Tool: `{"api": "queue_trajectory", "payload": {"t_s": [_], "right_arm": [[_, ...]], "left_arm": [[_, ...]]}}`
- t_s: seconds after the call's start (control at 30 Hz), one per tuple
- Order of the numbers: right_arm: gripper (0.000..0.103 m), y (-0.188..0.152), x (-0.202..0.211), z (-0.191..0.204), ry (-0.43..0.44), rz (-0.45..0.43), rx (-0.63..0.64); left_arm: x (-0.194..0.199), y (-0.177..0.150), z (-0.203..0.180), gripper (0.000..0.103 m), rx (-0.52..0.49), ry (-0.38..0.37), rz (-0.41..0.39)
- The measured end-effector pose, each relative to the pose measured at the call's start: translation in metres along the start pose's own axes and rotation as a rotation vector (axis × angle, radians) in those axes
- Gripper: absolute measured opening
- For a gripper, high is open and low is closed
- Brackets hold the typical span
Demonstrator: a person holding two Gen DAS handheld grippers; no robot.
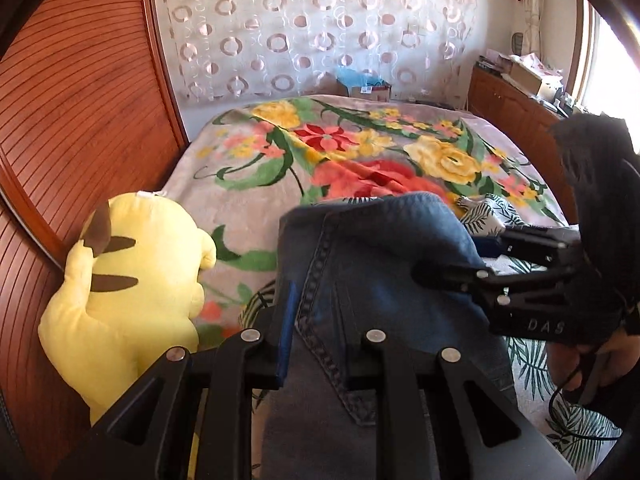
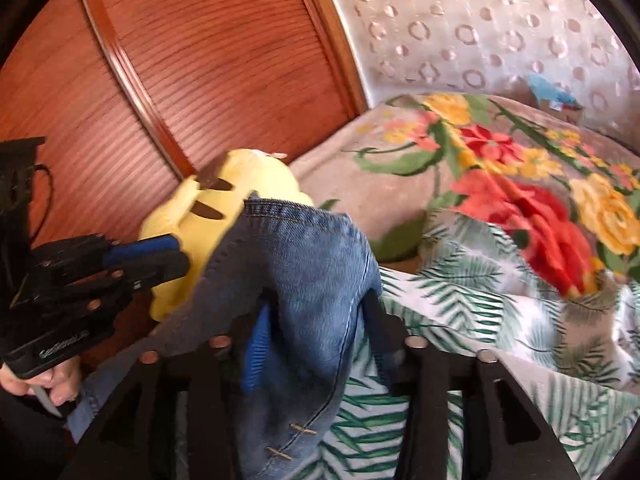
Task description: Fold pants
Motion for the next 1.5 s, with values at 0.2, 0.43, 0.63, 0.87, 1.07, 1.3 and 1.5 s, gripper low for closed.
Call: {"api": "queue_trajectory", "payload": {"t_s": [0.2, 0.43, 0.63, 0.87, 1.07, 1.3, 1.5], "right_arm": [[0.052, 0.009, 0.043, -0.002, -0.087, -0.034, 0.009], [0.052, -0.009, 0.111, 0.008, -0.131, -0.094, 0.023], [0.052, -0.042, 0.187, 0.017, -0.16, -0.163, 0.032], [0.052, -0.081, 0.267, 0.027, -0.194, -0.236, 0.024], [0.052, -0.118, 0.329, 0.038, -0.239, -0.292, 0.016], [0.052, -0.162, 0.391, 0.044, -0.302, -0.355, -0.015], [0.058, -0.2, 0.438, 0.055, -0.373, -0.406, -0.036]], "left_arm": [[0.02, -0.004, -0.011, 0.019, 0.011, -0.01, -0.019], [0.054, -0.009, -0.036, 0.022, -0.005, -0.021, -0.071], [0.085, -0.015, -0.065, 0.033, -0.014, -0.044, -0.115], [0.114, -0.027, -0.104, 0.049, -0.055, -0.048, -0.152], [0.139, -0.036, -0.14, 0.06, -0.097, -0.065, -0.195], [0.175, -0.045, -0.184, 0.084, -0.135, -0.115, -0.267], [0.213, -0.053, -0.218, 0.095, -0.163, -0.126, -0.362]]}}
Point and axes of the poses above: each gripper's, at about its wrist camera, not at the fingertips, and x roughly against the way its jaws point, z to its left, y to its top, the point moved 9 cm from there along -x, roughly the way its jaws point, and after that the axes turned 8 degrees about -y, right-handed, at the moved point
